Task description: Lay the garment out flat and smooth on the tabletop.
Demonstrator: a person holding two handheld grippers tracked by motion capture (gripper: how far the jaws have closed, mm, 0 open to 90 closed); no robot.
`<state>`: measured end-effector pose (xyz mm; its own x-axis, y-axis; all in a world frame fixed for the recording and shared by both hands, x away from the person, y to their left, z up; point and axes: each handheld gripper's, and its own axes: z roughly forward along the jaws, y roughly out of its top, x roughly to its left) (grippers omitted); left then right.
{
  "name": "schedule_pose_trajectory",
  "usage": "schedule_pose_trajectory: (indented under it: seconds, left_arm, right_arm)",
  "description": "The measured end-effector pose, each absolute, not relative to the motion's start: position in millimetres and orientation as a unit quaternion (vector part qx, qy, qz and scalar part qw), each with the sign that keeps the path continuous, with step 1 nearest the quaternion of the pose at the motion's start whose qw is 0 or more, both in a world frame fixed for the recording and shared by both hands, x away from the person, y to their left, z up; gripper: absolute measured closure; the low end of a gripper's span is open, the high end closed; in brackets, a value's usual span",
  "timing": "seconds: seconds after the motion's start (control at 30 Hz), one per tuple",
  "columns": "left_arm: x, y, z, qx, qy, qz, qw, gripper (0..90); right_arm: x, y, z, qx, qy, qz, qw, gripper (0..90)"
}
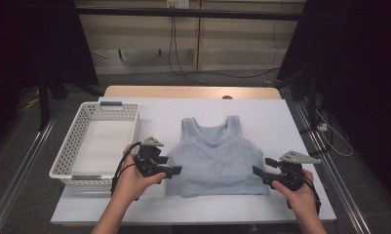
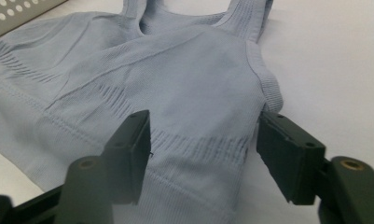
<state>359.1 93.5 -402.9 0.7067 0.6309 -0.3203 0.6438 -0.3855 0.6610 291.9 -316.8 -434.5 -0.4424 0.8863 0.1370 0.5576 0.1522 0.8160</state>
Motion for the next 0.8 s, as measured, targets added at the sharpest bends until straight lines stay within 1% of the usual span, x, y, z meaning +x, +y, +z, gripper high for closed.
schedule_pose_trajectory:
  seconds: [0.13,0.23,0.33,0.5,0.63,0.8]
  left_arm:
    - [366,89,-402,0.835,0.378,0.001,0.401,25.6]
    - [369,85,-401,0.836,0.375,0.007,0.402,21.7]
    - [373,80,-399,0.837,0.369,0.006,0.403,21.3]
    - [381,76,-395,0.829,0.373,0.017,0.416,16.7]
    - [387,75,-392,0.834,0.365,0.024,0.412,15.9]
    - [393,77,-391,0.827,0.375,0.032,0.418,13.0]
  right_arm:
    - [293,-316,-434,0.492,0.727,0.436,0.198,28.8]
    - [294,-314,-434,0.496,0.717,0.45,0.192,25.2]
    - [294,-311,-432,0.493,0.713,0.458,0.194,23.5]
    - [295,-307,-432,0.482,0.723,0.453,0.199,19.8]
    - [296,-305,-432,0.481,0.725,0.452,0.198,18.8]
    - [294,-299,-429,0.474,0.726,0.457,0.199,17.8]
